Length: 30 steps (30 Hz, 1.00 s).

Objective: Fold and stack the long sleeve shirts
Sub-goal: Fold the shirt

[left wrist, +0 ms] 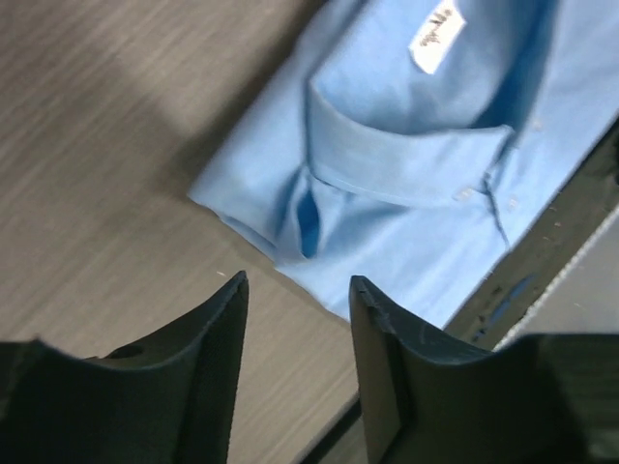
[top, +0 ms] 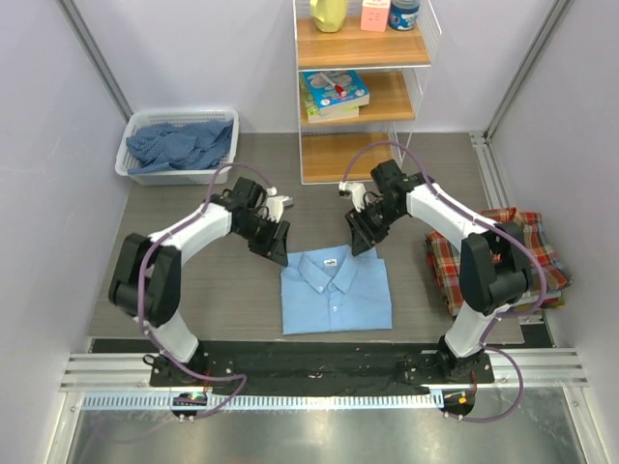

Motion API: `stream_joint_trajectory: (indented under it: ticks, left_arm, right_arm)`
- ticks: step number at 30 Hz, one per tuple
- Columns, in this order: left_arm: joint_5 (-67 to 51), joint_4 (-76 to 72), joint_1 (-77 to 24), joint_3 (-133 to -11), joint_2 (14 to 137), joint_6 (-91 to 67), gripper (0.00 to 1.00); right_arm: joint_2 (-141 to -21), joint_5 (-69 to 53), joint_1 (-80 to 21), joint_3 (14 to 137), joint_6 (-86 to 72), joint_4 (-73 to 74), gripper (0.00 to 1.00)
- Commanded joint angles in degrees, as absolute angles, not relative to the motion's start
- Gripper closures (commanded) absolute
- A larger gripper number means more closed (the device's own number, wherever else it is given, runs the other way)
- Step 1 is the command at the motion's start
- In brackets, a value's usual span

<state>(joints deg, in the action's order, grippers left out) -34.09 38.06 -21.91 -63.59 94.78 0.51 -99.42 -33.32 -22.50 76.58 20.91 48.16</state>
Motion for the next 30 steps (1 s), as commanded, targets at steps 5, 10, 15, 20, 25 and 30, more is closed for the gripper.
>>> stream_joint_trajectory:
  ticks: [5, 10, 15, 20, 25, 30]
  left_arm:
    - [-35.8, 37.2, -22.3, -66.9, 101.1, 2.5, 0.54]
    - [-40.2, 35.4, -22.3, -65.2, 98.0, 2.4, 0.46]
    - [-39.2, 34.6, -23.5, -65.7, 98.9, 1.4, 0.48]
    - [-37.7, 37.3, -23.7, -68.2, 103.6, 2.2, 0.55]
    - [-38.1, 38.6, -23.8, -69.4, 104.6, 4.2, 0.57]
    - [-35.9, 37.4, -23.1, -69.6, 104.2, 3.5, 0.97]
  right_arm:
    - [-97.8, -29.9, -18.4, 72.6, 20.2, 52.1, 0.56]
    - [-97.3, -30.4, -12.5, 72.7, 20.7, 53.7, 0.53]
    - [-98.2, -31.4, -10.8, 70.1, 20.7, 53.8, 0.47]
    - [-100.8, -31.2, -10.7, 69.1, 20.5, 53.7, 0.47]
    - [-102.4, -29.7, -10.7, 68.9, 21.0, 53.4, 0.44]
    - [-104.0, -29.1, -10.6, 69.3, 20.8, 51.8, 0.50]
